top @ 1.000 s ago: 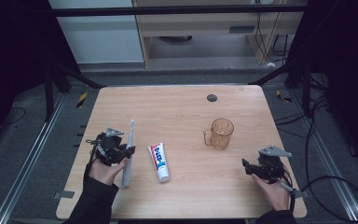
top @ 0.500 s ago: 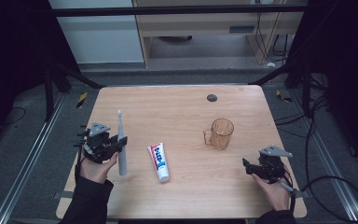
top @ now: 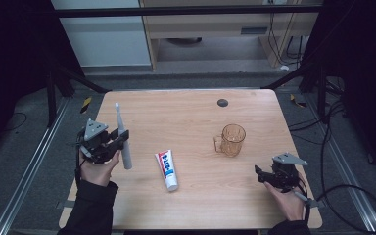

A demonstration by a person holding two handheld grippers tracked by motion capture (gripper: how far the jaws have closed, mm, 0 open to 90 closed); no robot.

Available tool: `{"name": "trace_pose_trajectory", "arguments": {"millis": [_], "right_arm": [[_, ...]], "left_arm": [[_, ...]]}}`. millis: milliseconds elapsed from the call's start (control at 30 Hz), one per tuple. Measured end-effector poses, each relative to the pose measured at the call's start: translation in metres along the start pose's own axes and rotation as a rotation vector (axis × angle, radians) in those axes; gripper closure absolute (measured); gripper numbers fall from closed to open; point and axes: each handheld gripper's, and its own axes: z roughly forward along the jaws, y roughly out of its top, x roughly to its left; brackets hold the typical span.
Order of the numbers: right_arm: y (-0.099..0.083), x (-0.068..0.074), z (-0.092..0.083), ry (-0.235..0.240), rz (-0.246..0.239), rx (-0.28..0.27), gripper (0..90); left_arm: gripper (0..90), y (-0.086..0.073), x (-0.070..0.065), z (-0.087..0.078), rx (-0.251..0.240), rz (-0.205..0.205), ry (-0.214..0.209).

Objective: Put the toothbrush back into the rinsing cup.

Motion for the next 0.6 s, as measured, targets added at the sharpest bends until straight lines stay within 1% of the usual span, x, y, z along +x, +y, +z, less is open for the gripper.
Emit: {"name": "trace_pose_trajectory", "arguments": {"millis": [67,100,233,367,467,567,600], "right_arm": [[0.000,0.000,0.000,0.000,0.006,-0.001,25.2],[0.000,0.000,0.000,-0.001,0.004,-0.001,25.2],[0.000,-0.001,-0.001,0.001,0.012,-0.005,25.2],[0.000,0.000,-0.001,0.003,0.007,-0.005,25.2],[0.000,-0.001,0.000,0.004,0.008,-0.006,25.2],[0.000,-0.001,0.000,0.004,0.008,-0.007,25.3],[0.000,-0.001,0.000,0.003,0.009,-0.007,25.3]], "left_arm": [[67.9,0.005,-0.003,0.003,-0.023,-0.007,-0.006],[67.9,0.007,-0.005,0.005,-0.035,-0.001,-0.003],[68.0,0.014,-0.013,0.011,-0.060,0.006,-0.008],[67.9,0.019,-0.022,0.020,-0.085,0.014,-0.018],[67.9,0.023,-0.029,0.027,-0.096,0.020,-0.024],[67.9,0.025,-0.033,0.032,-0.105,0.016,-0.034],[67.9,0.026,-0.036,0.035,-0.109,0.007,-0.044]]}}
